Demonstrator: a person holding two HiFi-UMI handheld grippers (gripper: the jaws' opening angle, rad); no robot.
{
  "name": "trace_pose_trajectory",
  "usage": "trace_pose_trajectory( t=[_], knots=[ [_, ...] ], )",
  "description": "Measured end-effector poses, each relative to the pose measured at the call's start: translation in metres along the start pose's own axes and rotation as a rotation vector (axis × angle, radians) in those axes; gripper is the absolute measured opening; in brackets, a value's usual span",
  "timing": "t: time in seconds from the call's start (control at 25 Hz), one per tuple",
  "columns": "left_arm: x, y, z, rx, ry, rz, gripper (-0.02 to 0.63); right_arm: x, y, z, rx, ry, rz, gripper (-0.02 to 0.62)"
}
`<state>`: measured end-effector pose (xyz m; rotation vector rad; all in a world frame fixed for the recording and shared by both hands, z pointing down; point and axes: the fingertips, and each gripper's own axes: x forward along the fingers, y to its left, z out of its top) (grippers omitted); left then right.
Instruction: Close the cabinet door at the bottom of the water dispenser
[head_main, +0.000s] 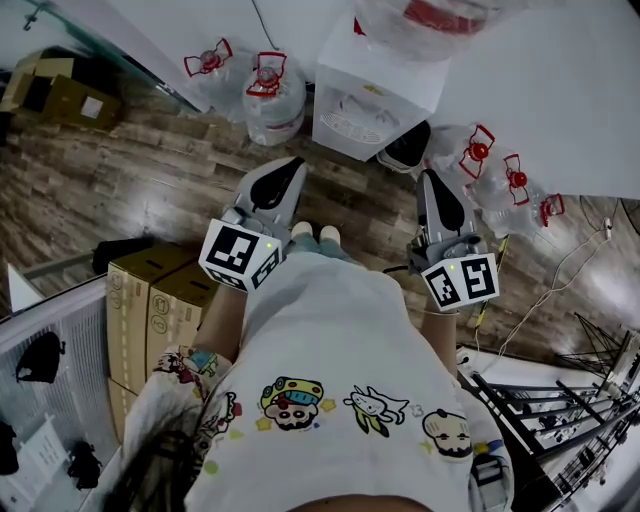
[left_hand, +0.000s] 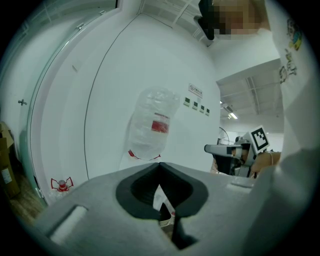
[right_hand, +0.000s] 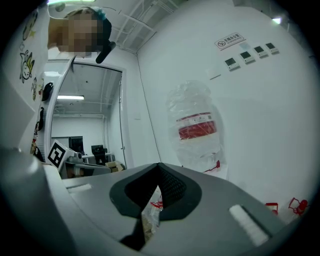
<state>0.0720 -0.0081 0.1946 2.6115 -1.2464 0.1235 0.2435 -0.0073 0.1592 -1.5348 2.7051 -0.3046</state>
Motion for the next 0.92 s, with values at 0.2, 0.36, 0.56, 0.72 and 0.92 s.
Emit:
trace_pose_trajectory(
  t=[0.2, 0.36, 0.56, 0.72, 0.92],
  knots=[
    [0.0012, -0.0015, 0.0012, 0.017, -0.007, 0.005, 0.000, -0.0008, -0.0007, -0.0028, 0.007, 0.001, 0.008, 0.008],
    [-0.0010, -0.0027, 0.0041, 0.046, -0.013, 0.001, 0.000, -0.0024, -0.0004, -0.0034, 0.013, -0.002, 0.010, 0.008],
    [0.0006, -0.0051, 0.0036, 0.051, -0.009, -0.026, 0.000, -0.0024, -0.0007, -0.0017, 0.009, -0.001, 0.018, 0.009],
    [0.0013, -0.0065, 0.0021, 0.066, 0.005, -0.050, 0.000, -0.0048, -0.0030, -0.0005, 0.015, -0.007, 0.014, 0.008],
    [-0.0007, 0.0006, 0.0032, 0.077, 0.011, -0.071, 0.000, -0.0040, 0.0014, -0.0007, 0.004, -0.014, 0.022, 0.008]
  ],
)
